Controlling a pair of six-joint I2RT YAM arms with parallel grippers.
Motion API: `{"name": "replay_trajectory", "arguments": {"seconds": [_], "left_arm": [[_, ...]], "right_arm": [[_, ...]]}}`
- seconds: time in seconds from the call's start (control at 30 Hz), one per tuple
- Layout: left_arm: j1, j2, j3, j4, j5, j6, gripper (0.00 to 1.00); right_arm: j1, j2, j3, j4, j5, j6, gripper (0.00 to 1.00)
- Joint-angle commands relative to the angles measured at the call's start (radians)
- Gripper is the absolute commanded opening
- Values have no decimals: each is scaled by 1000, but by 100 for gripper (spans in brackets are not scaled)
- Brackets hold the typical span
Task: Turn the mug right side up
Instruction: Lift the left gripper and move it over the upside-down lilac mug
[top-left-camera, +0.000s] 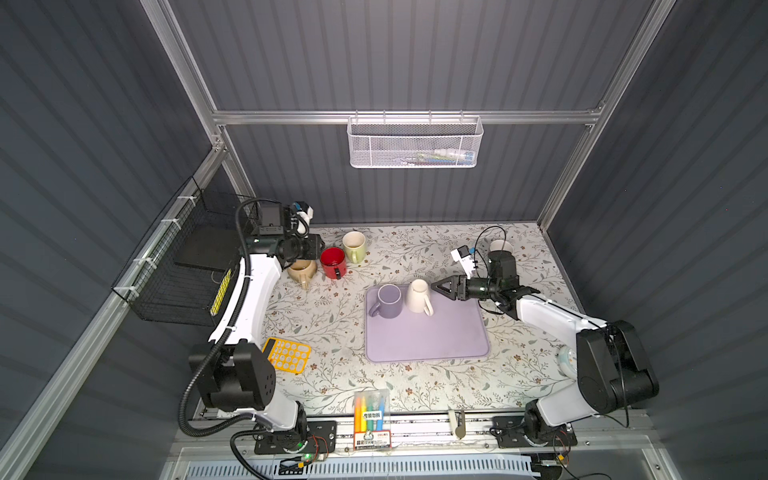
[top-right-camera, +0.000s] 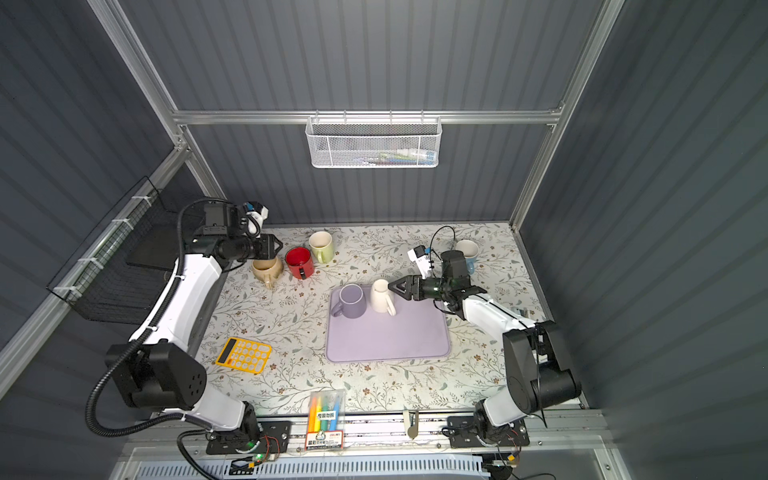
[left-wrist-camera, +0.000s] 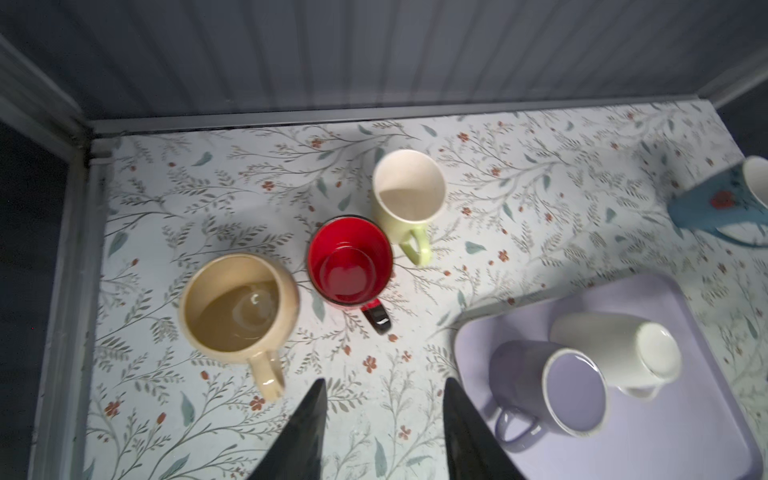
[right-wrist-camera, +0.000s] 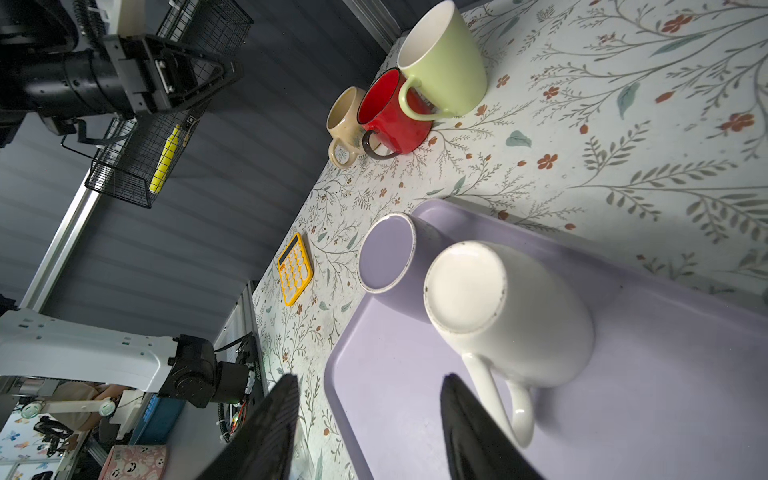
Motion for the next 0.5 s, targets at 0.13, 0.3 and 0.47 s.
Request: {"name": "replay_trajectory", "arguments": {"seconds": [0.13, 0.3, 0.47], "left_arm": [[-110, -155, -210, 77, -32, 42, 50], [-214, -244, -319, 114, -69, 36, 53], [-349, -269, -401, 131, -150, 23, 54]], "right_arm": [[-20, -37, 42, -84, 59, -48, 57], [-33, -32, 53, -105, 87, -48, 58], [-34, -26, 87, -165, 102, -70, 58]]}}
